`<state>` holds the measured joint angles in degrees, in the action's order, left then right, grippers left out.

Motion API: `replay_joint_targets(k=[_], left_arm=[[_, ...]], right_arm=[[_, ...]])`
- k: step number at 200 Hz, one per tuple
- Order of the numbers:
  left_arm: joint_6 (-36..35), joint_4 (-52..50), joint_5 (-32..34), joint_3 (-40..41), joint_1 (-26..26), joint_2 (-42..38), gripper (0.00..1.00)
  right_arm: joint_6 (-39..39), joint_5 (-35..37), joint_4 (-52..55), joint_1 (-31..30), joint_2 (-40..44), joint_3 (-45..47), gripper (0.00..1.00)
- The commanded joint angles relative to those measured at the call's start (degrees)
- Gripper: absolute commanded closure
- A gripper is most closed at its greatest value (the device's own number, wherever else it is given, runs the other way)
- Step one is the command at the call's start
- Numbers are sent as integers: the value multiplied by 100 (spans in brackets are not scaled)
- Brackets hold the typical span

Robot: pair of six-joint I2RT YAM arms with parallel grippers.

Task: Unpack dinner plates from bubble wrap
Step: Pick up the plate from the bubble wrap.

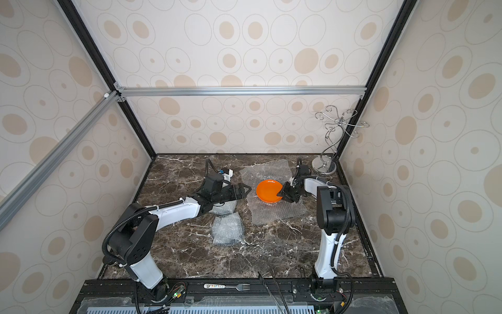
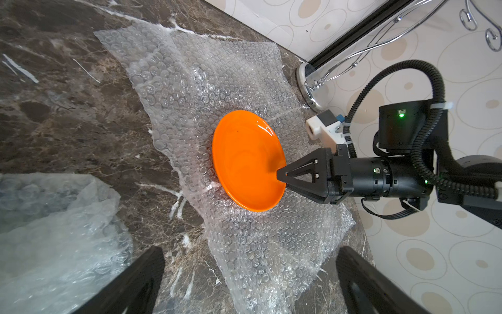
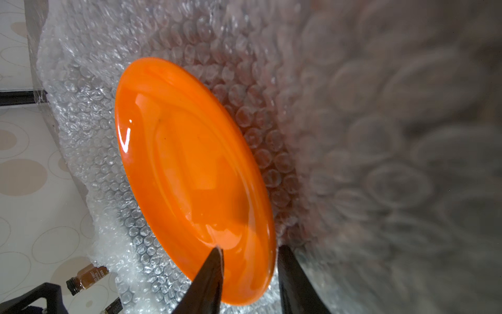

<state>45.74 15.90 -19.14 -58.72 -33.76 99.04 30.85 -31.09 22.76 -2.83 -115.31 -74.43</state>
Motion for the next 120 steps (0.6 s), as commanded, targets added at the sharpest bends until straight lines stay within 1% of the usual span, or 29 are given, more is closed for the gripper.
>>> replay_joint_targets(k=[1, 16, 73, 93, 106, 120], left_arm=[[85, 142, -15, 7, -10, 54, 0], [83, 141, -18, 10, -17, 60, 0], [91, 141, -21, -22, -18, 88, 0], [93, 133, -28, -36, -21, 96, 0], [86, 133, -24, -35, -17, 92, 0], [85, 133, -23, -42, -17, 102, 0]], right_arm=[[112, 49, -183, 15, -67, 66, 68], [144, 24, -241, 19, -87, 86, 72], [246, 94, -432, 18, -194, 158, 74], [294, 104, -522, 17, -246, 205, 77], [334, 90, -606, 15, -277, 243, 82], [379, 110, -687, 20, -254, 302, 91]])
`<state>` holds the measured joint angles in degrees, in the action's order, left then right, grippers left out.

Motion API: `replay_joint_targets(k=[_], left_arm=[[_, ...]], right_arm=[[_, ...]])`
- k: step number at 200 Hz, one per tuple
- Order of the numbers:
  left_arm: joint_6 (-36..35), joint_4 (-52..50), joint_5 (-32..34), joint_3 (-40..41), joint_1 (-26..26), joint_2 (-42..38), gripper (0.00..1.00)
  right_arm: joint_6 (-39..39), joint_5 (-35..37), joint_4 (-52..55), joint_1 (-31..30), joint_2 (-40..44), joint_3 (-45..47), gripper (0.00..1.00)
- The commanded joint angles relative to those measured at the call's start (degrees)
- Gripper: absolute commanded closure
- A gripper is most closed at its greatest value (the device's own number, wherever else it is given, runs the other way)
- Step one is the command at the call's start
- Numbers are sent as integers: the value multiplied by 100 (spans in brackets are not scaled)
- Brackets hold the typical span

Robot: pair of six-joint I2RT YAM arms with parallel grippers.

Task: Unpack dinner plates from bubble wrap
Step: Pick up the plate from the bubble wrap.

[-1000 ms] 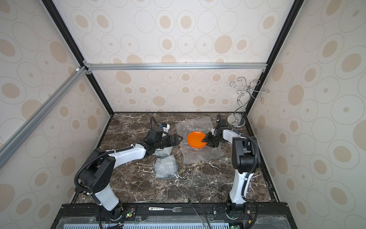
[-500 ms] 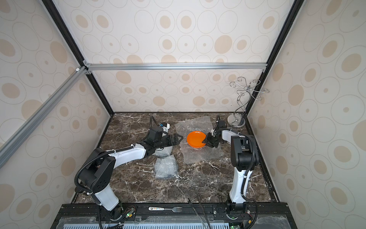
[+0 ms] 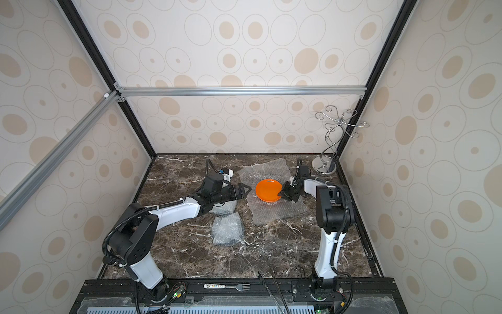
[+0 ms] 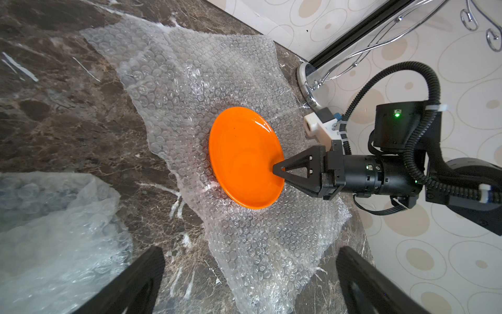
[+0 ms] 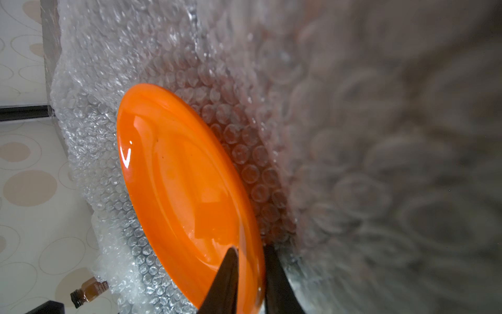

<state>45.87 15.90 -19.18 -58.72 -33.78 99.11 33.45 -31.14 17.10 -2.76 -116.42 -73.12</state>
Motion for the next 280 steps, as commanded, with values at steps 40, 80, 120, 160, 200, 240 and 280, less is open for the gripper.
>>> replay_joint_targets(k=[40, 80, 120, 160, 200, 240, 280], left_arm=[[75, 141, 1, -26, -19, 115, 0], [84, 176, 15, 22, -30, 107, 0], [71, 125, 85, 45, -48, 110, 0], [45, 71, 75, -39, -87, 203, 0], [47, 116, 97, -40, -144, 232, 0], [10, 80, 153, -26, -190, 245, 0], [10, 89, 171, -43, -215, 301, 0]], right_arm=[[127, 135, -142, 30, -6, 220, 91], [144, 90, -102, 57, 219, 250, 92], [236, -27, -14, 133, 552, 266, 91], [232, -190, 113, 213, 815, 277, 92], [227, -293, 127, 349, 1084, 439, 92], [155, -437, 233, 587, 1373, 639, 93], [72, -652, 376, 981, 1732, 881, 93]])
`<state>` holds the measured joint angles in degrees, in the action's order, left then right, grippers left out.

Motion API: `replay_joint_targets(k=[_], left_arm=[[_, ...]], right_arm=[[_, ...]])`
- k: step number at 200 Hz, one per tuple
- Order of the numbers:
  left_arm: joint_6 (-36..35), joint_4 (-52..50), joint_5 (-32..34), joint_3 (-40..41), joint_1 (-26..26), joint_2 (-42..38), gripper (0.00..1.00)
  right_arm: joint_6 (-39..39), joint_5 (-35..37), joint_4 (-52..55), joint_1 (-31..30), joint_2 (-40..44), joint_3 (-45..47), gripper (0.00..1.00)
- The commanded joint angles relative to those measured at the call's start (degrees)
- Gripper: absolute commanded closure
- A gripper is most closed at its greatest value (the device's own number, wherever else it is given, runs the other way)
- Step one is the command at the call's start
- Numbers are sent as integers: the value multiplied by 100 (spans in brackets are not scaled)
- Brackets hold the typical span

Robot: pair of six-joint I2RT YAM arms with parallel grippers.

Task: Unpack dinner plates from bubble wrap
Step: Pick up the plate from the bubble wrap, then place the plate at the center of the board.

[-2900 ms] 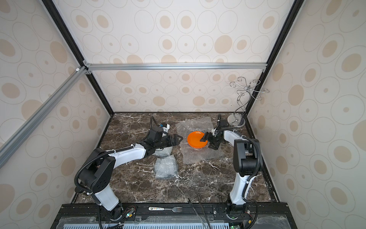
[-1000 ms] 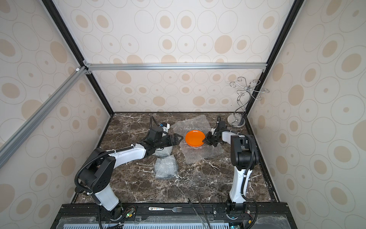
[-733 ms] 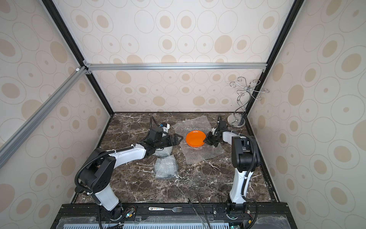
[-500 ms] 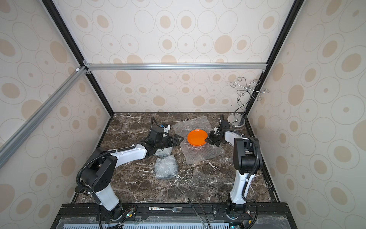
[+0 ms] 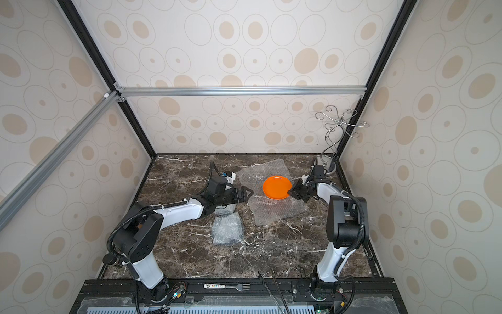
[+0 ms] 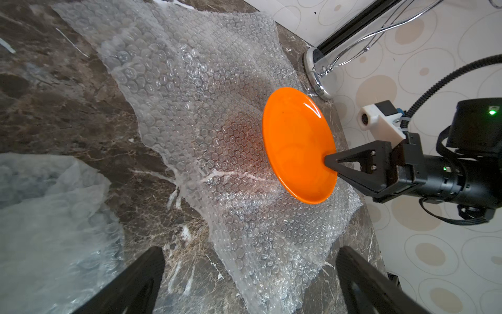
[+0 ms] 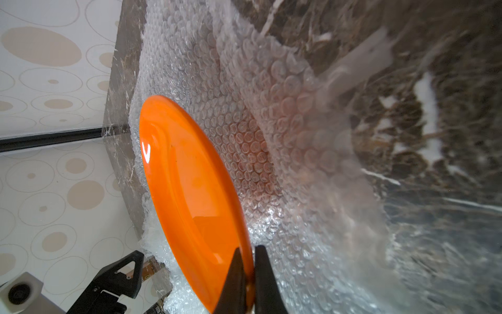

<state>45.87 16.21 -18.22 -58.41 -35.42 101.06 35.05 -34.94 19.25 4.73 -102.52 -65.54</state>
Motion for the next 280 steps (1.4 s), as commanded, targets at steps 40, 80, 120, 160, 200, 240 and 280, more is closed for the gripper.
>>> replay_joint_targets(k=[40, 80, 120, 160, 200, 240, 280], left_arm=[[15, 129, 68, -114, -62, 162, 0], [1, 120, 29, -197, -56, 253, 0], [-30, 93, -18, -307, -61, 353, 0], [-44, 50, -24, -373, -61, 358, 0], [-100, 23, 15, -381, -61, 317, 0], [-122, -135, 24, -390, -62, 310, 0], [-135, -179, 33, -390, -62, 285, 0]], right_arm=[[-291, -518, 488, 863, 641, 313, 93], [-378, -524, 696, 1540, 887, 557, 93], [-209, -340, 612, 1979, 893, 696, 92], [129, -266, 135, 2248, 694, 799, 92], [336, -90, -37, 2458, 382, 664, 92], [388, 213, -81, 2545, 119, 498, 92], [527, 387, -307, 2627, -78, 447, 93]])
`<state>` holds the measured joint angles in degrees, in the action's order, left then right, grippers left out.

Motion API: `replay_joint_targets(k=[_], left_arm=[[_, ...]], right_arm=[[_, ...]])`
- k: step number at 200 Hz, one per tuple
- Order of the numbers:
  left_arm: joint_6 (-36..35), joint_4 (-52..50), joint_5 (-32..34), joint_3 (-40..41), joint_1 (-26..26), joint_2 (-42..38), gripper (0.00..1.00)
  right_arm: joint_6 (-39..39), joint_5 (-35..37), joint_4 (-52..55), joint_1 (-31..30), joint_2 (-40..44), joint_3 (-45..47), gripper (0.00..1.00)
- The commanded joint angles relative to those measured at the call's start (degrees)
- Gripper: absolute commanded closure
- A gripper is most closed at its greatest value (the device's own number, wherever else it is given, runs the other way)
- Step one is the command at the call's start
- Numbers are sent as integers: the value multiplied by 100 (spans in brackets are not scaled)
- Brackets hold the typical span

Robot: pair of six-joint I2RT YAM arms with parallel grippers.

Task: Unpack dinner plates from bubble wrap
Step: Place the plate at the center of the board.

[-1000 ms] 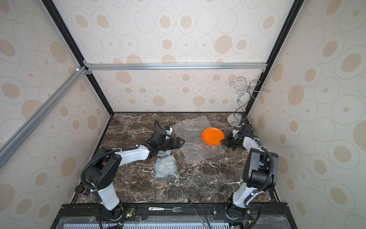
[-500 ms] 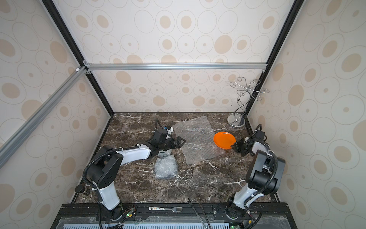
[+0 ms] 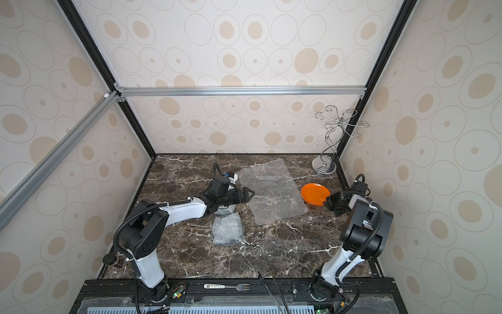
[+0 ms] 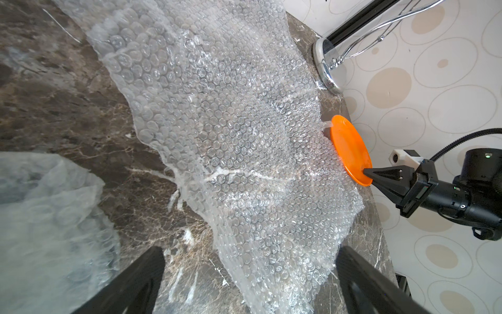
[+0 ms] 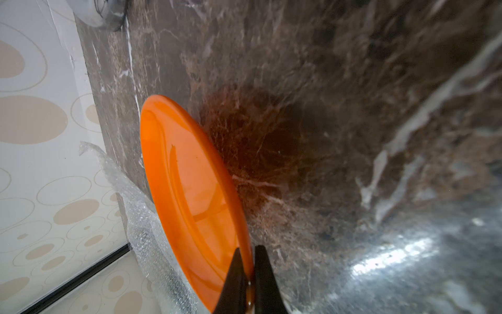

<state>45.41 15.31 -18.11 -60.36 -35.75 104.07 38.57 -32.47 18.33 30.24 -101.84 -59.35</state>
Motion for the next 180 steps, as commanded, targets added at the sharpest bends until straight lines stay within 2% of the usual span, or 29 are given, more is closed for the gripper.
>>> replay_joint_targets(k=[1, 62, 108, 148, 164, 180], left_arm=[[-91, -94, 20, -196, -29, -13, 0], [-77, -86, 28, -230, -28, 47, 0], [-58, -46, 27, -213, -33, 79, 0], [-50, -24, 11, -196, -36, 105, 0], [-50, -18, 10, -196, -32, 105, 0], [-50, -17, 31, -178, -34, 94, 0]], right_arm=[[185, 142, -220, 82, -149, -173, 93], [371, 340, -544, 105, -284, -43, 92], [329, 424, -659, 75, -231, 193, 81], [311, 485, -772, -26, -171, 414, 76], [316, 571, -797, -61, -39, 517, 67], [312, 557, -832, -64, 118, 643, 63]])
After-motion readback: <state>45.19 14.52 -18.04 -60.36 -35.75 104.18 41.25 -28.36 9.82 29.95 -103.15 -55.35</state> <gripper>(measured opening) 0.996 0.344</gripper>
